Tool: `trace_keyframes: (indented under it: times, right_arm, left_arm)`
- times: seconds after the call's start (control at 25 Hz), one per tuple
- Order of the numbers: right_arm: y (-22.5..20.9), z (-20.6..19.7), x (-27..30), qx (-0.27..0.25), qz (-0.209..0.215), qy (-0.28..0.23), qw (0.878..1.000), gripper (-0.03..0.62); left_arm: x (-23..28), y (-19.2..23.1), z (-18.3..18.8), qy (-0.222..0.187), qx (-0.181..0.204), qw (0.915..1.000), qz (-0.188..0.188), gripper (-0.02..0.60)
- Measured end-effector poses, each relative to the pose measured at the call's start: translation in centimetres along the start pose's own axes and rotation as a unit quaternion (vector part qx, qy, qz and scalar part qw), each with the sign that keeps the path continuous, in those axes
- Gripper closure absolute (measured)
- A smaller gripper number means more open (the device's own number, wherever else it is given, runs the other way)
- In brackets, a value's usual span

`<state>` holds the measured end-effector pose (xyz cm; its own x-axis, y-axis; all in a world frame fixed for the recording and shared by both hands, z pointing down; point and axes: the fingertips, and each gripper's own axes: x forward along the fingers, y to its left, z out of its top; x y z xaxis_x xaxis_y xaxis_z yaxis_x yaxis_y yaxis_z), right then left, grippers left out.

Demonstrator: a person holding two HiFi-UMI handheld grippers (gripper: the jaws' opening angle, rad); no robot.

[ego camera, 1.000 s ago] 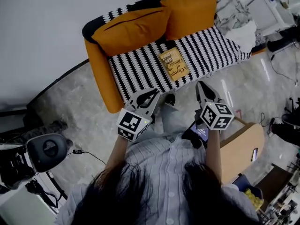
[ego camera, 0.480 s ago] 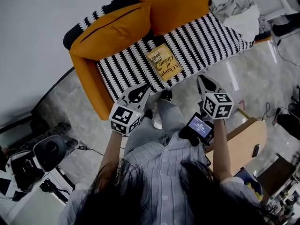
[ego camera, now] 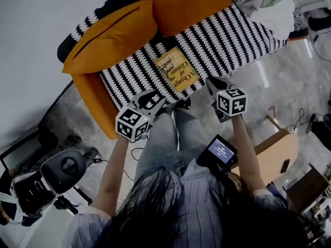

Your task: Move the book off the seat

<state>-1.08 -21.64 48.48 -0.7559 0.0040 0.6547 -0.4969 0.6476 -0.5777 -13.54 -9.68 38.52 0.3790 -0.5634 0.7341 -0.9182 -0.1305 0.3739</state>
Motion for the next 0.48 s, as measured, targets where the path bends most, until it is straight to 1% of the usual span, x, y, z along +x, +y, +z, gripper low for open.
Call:
trace_keyframes:
  times: [0.04, 0.08, 0.16, 0.28, 0.4, 0.48]
  right_arm:
    - [-0.3, -0.3, 1.2, 0.012, 0.006, 0.005, 1.000, 0.560]
    - [-0.7, -0.6, 2.3, 0.024, 0.010, 0.009, 1.000, 0.559]
    - [-1.5, -1.3, 4.8, 0.049, 0.015, 0.017, 0.999, 0.559]
    - [-2.1, -2.6, 8.4, 0.089, 0.018, 0.037, 0.995, 0.559]
    - [-2.5, -4.8, 10.6, 0.133, 0.001, 0.054, 0.990, 0.559]
    - [-3.0, -7.1, 11.7, 0.163, -0.005, 0.065, 0.985, 0.559]
  left_arm:
    - [0.7, 0.8, -0.1, 0.007, -0.012, 0.9999, -0.009, 0.435]
    - [1.4, 1.8, -0.3, 0.014, -0.020, 0.9996, -0.013, 0.431]
    - [3.1, 4.2, -0.8, 0.030, -0.022, 0.9992, -0.012, 0.430]
    - [5.4, 8.4, -2.2, 0.072, -0.008, 0.9972, -0.017, 0.430]
    - [7.5, 11.4, -4.1, 0.122, 0.005, 0.9917, -0.040, 0.430]
    - [9.0, 12.9, -5.7, 0.146, 0.016, 0.9878, -0.050, 0.426]
